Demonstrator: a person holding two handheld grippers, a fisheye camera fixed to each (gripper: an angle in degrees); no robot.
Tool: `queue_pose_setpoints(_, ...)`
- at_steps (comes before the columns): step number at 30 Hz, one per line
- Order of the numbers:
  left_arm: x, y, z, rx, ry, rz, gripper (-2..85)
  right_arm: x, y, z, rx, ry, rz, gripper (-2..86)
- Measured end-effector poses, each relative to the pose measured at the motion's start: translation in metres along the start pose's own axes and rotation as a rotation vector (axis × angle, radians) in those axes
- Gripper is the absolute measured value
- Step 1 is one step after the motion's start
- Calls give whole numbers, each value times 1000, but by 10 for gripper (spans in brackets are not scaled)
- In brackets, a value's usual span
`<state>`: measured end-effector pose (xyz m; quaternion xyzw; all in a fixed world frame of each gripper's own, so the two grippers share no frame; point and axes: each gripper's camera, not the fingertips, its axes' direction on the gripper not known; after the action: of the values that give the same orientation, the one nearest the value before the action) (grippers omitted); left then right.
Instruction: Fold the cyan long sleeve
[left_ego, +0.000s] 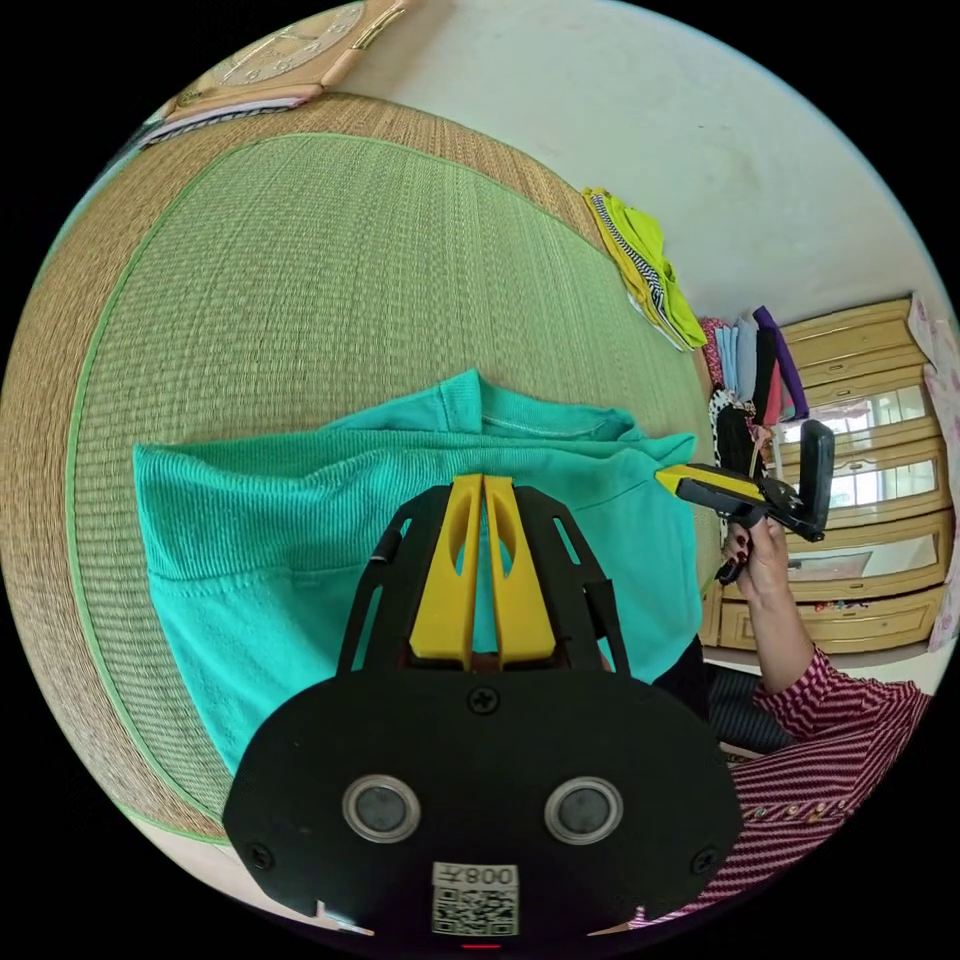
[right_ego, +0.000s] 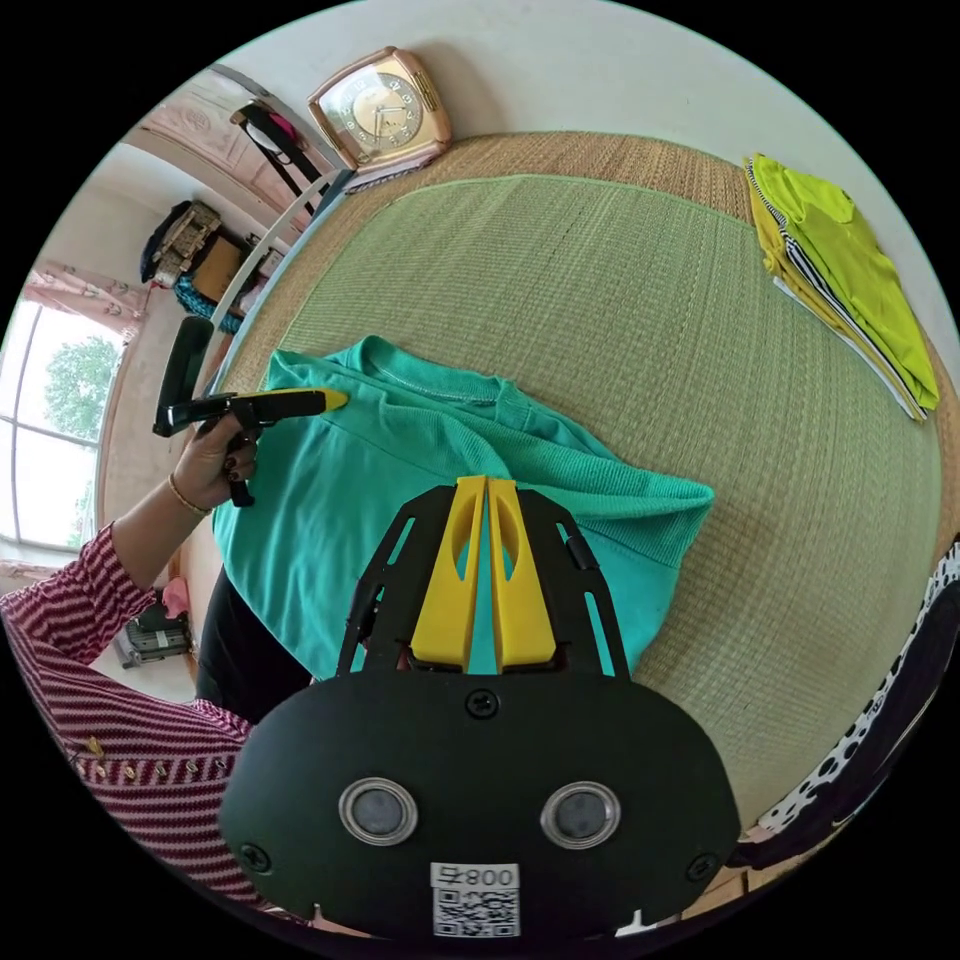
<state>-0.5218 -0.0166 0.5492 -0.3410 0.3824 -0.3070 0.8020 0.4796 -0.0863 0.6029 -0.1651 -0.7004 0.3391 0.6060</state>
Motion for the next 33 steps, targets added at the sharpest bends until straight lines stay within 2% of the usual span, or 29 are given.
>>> queue_pose_setpoints(5,3,2,8,28,-25,12,5,22,-19,14,-25,23,47,4)
queue_pose_setpoints(12,-3,25,-10,132,-93,17,30,16,-18,-19,52,32,18,39)
queue_pose_setpoints(16,-19,26,7,83,-148,-29,45,24,0,-23,78,60,77,58)
queue_pose_setpoints(20,-23,21,24,66,-145,-42,26,33,-6,-7,21,48,116,65)
queue_pose_setpoints(23,-20,21,23,95,-139,-28,13,35,-13,3,-19,68,119,49)
queue_pose_setpoints(27,-18,25,13,192,-109,-13,7,34,-11,-16,26,57,118,14)
queue_pose_setpoints(33,-30,22,31,182,-106,-60,8,43,-10,-30,49,10,148,4)
